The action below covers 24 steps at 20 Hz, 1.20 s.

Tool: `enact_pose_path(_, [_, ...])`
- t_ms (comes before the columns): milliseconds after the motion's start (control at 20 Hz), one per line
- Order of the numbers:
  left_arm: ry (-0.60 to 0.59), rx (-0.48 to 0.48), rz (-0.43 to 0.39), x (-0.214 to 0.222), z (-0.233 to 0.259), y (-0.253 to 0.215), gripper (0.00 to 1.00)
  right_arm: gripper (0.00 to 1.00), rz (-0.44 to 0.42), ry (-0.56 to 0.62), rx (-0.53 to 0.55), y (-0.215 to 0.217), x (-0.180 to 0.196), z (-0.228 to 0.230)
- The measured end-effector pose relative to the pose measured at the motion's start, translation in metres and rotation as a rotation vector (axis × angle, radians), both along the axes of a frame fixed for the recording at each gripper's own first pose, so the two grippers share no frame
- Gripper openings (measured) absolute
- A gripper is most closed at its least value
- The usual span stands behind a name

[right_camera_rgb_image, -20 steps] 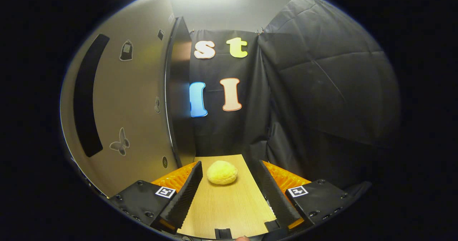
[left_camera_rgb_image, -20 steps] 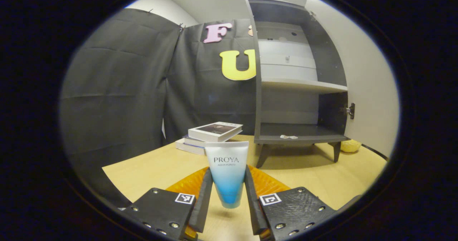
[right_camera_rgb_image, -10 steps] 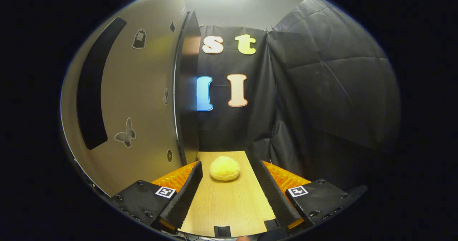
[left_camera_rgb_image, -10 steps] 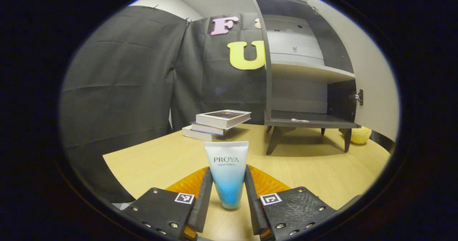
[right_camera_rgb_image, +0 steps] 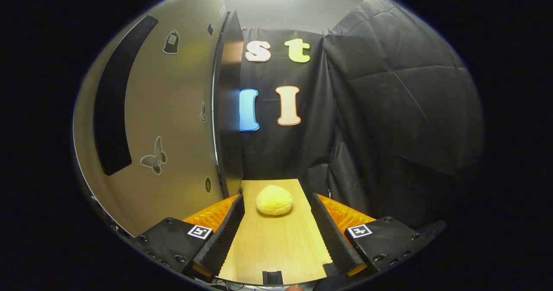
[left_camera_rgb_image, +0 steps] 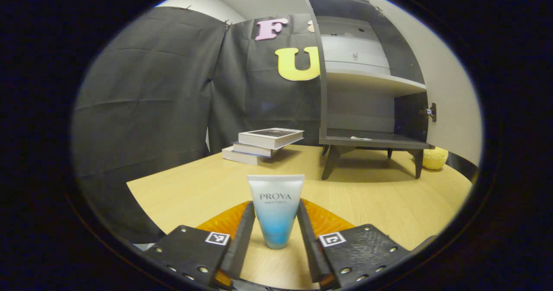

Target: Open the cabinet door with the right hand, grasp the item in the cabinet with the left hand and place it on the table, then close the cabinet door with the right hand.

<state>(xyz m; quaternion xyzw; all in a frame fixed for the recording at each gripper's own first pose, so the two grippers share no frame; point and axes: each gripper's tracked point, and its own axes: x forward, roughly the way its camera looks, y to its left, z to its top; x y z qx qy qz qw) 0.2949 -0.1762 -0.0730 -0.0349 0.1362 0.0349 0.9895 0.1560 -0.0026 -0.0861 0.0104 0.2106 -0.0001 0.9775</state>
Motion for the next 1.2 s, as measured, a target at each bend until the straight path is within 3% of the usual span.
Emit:
enact_pose_path(100, [-0.009, 0.004, 0.003, 0.002, 0.002, 0.001, 0.83, 0.93, 0.007, -0.001, -0.002, 0.002, -0.002, 0.000])
enact_pose_path(150, [-0.008, 0.005, 0.003, 0.002, 0.004, 0.001, 0.80, 0.98, 0.010, -0.003, -0.003, 0.003, -0.002, 0.001])
enact_pose_path(250, [-0.010, 0.013, 0.009, 0.000, 0.010, 0.003, 0.83, 0.98, 0.020, -0.010, 0.004, 0.005, -0.001, 0.003])
enact_pose_path(300, [-0.017, 0.015, 0.009, 0.000, 0.014, 0.003, 0.83, 0.93, 0.025, -0.014, 0.014, 0.006, 0.000, 0.006])
enact_pose_path(350, [-0.022, 0.015, 0.007, 0.001, 0.020, 0.003, 0.80, 0.98, 0.030, -0.022, 0.027, 0.007, 0.000, 0.010])
enact_pose_path(400, [-0.029, 0.019, 0.007, 0.001, 0.024, 0.003, 0.83, 0.93, 0.036, -0.036, 0.045, 0.009, 0.002, 0.016])
enact_pose_path(450, [-0.036, 0.026, 0.009, 0.001, 0.030, 0.005, 0.83, 0.98, 0.045, -0.052, 0.066, 0.010, 0.005, 0.024])
enact_pose_path(500, [-0.041, 0.036, 0.010, 0.001, 0.035, 0.007, 0.83, 0.93, 0.058, -0.063, 0.090, 0.012, 0.008, 0.028])
enact_pose_path(550, [-0.045, 0.046, 0.011, 0.001, 0.042, 0.009, 0.83, 0.98, 0.072, -0.066, 0.117, 0.015, 0.011, 0.032])
enact_pose_path(750, [-0.102, 0.093, 0.050, 0.008, 0.070, 0.024, 0.83, 0.98, 0.136, -0.097, 0.218, 0.022, 0.020, 0.055])
enact_pose_path(950, [-0.150, 0.093, 0.037, 0.012, 0.092, 0.025, 0.83, 0.98, 0.170, -0.101, 0.194, 0.021, 0.022, 0.063])
enact_pose_path(1000, [-0.170, 0.095, 0.032, 0.015, 0.098, 0.026, 0.80, 0.92, 0.181, -0.110, 0.190, 0.026, 0.022, 0.068])
enact_pose_path(1050, [-0.199, 0.094, 0.023, 0.019, 0.104, 0.026, 0.80, 0.98, 0.197, -0.118, 0.187, 0.033, 0.020, 0.072])
enact_pose_path(1150, [-0.242, 0.096, 0.000, 0.029, 0.111, 0.024, 0.80, 0.92, 0.210, -0.133, 0.151, 0.042, 0.017, 0.077])
enact_pose_path(1200, [-0.242, 0.101, -0.010, 0.027, 0.112, 0.025, 0.83, 0.96, 0.195, -0.147, 0.126, 0.039, 0.015, 0.080])
